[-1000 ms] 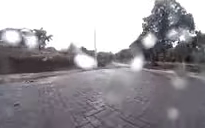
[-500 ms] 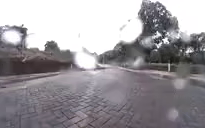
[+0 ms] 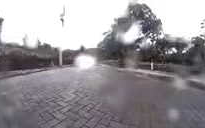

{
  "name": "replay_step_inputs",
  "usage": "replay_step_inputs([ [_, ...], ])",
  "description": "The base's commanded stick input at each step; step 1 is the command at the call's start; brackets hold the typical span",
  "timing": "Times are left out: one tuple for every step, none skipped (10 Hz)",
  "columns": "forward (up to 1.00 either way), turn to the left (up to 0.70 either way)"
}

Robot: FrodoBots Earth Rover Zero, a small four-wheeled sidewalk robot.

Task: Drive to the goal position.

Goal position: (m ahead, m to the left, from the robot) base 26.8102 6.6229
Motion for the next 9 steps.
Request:
replay_step_inputs([
  [0.85, 0.00],
  [0.85, 0.00],
  [0.85, 0.00],
  [0.85, 0.00],
  [0.85, 0.00],
  [0.85, 0.00],
  [0.85, 0.00],
  [0.85, 0.00],
  [0.85, 0.00],
])
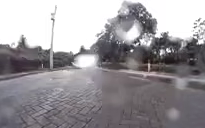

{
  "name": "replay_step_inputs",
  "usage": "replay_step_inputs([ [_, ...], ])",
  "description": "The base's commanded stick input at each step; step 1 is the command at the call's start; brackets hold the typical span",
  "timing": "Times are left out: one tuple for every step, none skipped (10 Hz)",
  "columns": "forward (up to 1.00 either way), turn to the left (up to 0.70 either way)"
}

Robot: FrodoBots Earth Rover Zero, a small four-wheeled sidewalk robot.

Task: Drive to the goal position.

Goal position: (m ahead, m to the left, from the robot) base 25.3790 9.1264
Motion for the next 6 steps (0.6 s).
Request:
replay_step_inputs([
  [0.85, 0.00],
  [0.85, 0.00],
  [0.85, 0.00],
  [0.85, 0.00],
  [0.85, 0.00],
  [0.85, 0.00],
])
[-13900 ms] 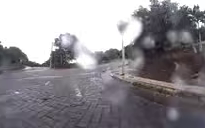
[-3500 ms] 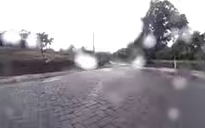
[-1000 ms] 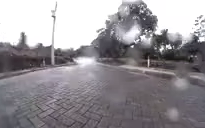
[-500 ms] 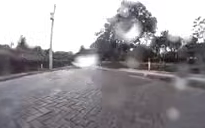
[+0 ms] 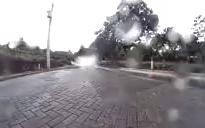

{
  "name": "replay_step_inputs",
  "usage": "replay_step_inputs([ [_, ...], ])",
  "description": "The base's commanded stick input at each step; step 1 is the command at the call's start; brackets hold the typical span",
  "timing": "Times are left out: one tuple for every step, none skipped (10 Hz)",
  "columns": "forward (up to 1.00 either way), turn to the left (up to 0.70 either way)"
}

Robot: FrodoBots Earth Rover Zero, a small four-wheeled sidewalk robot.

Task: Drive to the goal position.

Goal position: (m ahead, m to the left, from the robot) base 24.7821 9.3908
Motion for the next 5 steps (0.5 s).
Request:
replay_step_inputs([
  [0.85, 0.00],
  [0.85, 0.00],
  [0.85, 0.00],
  [0.85, 0.00],
  [0.85, 0.00],
])
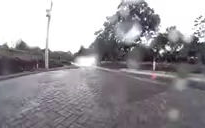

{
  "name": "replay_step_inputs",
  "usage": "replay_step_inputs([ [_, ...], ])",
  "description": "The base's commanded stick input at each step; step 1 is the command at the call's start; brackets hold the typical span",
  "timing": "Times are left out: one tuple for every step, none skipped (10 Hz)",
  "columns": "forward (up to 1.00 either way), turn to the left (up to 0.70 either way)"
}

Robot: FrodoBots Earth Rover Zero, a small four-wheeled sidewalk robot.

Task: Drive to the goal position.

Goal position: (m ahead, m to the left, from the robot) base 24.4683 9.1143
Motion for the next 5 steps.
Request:
replay_step_inputs([
  [0.85, 0.00],
  [0.85, 0.00],
  [0.85, 0.00],
  [0.85, 0.00],
  [0.85, 0.00],
])
